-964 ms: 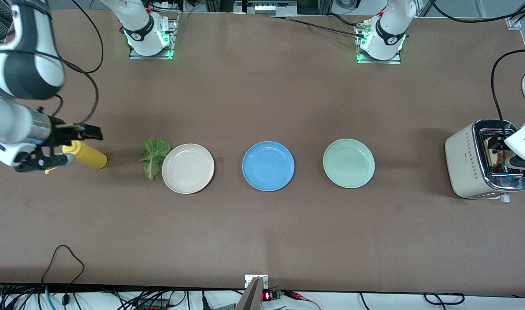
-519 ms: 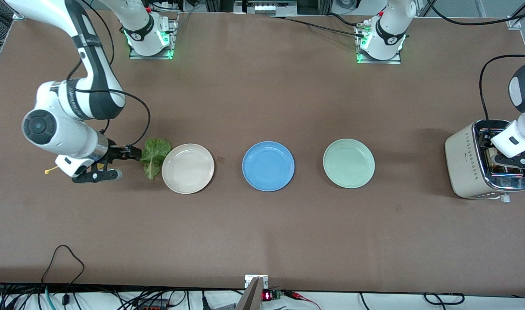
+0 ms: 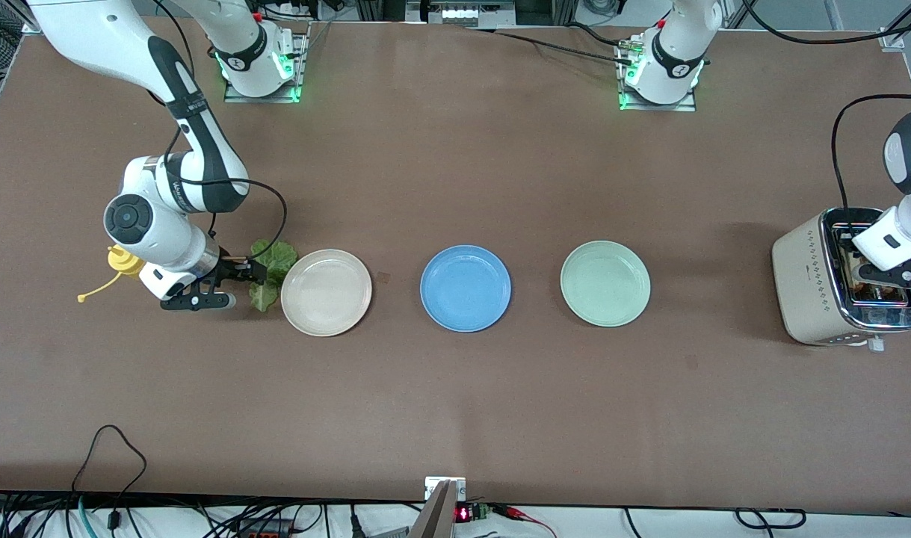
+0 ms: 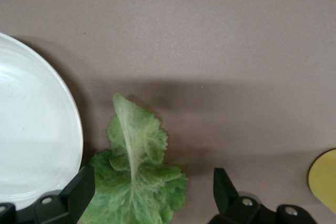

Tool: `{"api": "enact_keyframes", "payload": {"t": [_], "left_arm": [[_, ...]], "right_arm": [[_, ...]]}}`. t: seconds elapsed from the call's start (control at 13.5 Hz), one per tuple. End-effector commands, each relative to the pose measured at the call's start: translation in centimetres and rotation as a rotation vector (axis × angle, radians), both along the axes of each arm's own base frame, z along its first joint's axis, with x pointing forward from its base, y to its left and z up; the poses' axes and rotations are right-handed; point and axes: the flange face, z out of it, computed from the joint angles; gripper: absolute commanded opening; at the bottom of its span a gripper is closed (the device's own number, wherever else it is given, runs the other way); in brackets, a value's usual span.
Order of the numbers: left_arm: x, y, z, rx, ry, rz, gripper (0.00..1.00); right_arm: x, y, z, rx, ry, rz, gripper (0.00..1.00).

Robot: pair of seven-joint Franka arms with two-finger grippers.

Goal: Make sandwich in blue plate with both arms
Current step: 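Pull a bread slice from the toaster with the left gripper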

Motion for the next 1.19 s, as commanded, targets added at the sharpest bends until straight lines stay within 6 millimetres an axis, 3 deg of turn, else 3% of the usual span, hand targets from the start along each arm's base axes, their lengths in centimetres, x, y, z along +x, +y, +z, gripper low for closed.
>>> {"api": "enact_keyframes", "payload": {"t": [0.0, 0.3, 0.59, 0.67, 0.89, 1.04, 1.11], "left_arm": [[0.0, -0.9, 5.1, 0.022, 0.017, 0.002, 0.01], [2.0, -7.6, 14.1, 0.031, 0.054, -0.040, 0.01], [2.4, -16.1, 18.1, 0.003, 0.055, -0.139, 0.01], [2.5, -18.2, 17.9, -0.030, 0.054, -0.159, 0.01], [2.9, -21.8, 15.6, -0.183, 0.078, -0.133, 0.01], [2.7, -25.6, 14.0, -0.274, 0.134, -0.180, 0.01], [2.5, -28.8, 12.8, -0.281, 0.171, -0.217, 0.01]], "right_arm": [[0.3, 0.1, -1.2, -0.002, -0.019, -0.019, 1.00], [0.2, 0.8, -2.6, -0.004, -0.008, -0.048, 1.00], [0.1, 0.8, -3.4, -0.005, -0.007, -0.068, 1.00], [0.1, 1.1, -3.7, -0.005, -0.009, -0.071, 1.00], [0.0, 1.9, -4.3, -0.003, -0.014, -0.058, 1.00], [-0.1, 1.8, -4.9, -0.004, -0.010, -0.060, 1.00], [0.0, 1.8, -4.8, -0.002, -0.017, -0.060, 1.00]]}}
